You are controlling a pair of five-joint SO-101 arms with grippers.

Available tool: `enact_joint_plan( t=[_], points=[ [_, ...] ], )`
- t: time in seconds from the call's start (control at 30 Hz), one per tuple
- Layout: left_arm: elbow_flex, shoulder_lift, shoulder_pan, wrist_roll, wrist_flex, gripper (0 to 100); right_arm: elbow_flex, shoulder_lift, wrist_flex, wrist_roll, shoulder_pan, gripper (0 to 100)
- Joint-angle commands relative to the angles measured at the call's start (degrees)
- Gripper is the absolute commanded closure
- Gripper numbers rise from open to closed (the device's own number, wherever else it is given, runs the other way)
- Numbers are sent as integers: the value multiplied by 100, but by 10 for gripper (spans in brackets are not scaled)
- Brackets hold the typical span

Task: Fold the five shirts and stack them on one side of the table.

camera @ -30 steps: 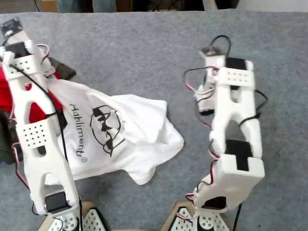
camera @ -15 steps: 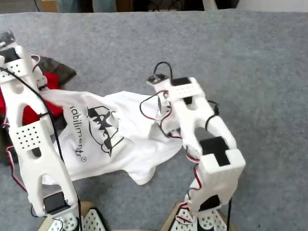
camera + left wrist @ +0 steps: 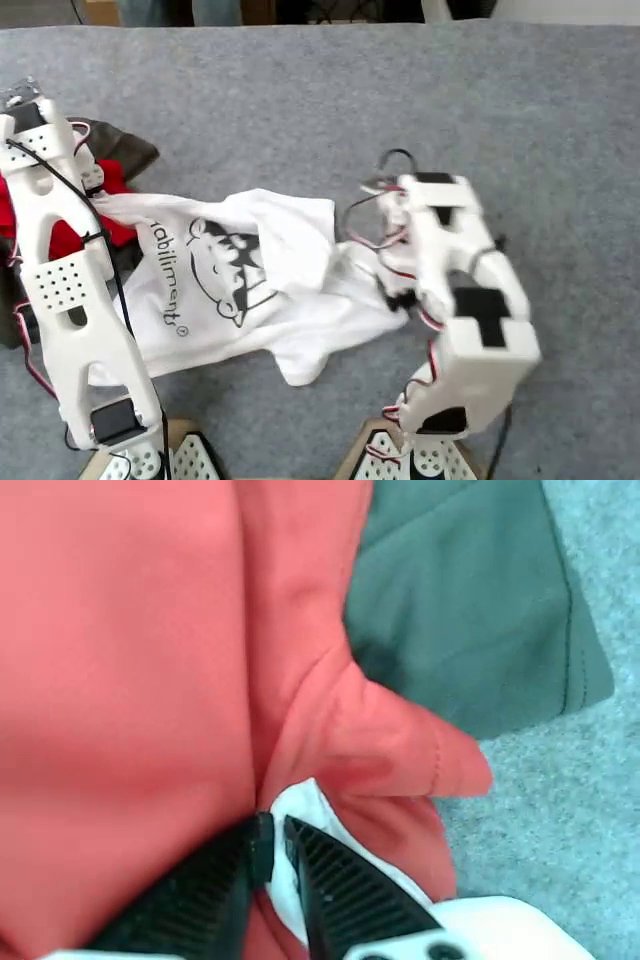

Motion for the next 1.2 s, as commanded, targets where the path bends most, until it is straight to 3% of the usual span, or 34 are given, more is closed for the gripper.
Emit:
enact_joint_plan(
  t=[0.0,0.3,0.47,0.6,0.8,0.93,1.03,1.1,1.17],
  points=[
    [303,-141,207,-176,79,971,488,-954,369,818,1134,985],
    [1288,-360,1376,-835,79,971,971,-2607,1864,4308,4325,985],
    [1982,-536,1631,-1266,70,971,936,-2923,1943,5354,5380,985],
    [2510,-686,1613,-1670,70,971,699,-2923,1943,5424,5468,977],
    [3160,-1248,1587,-2180,70,971,22,-2958,1960,5398,5670,791],
    [3231,-1758,1587,-2092,62,955,-321,-2958,1960,5398,5618,743],
    [3257,-2048,1516,-1495,62,827,-338,-2958,1960,5284,5248,743],
    [3266,-2198,1411,-1108,62,723,-277,-2949,1987,4756,4818,743],
    [3204,-2303,1182,-941,53,706,-268,-2914,1969,4132,4290,743]
  ],
)
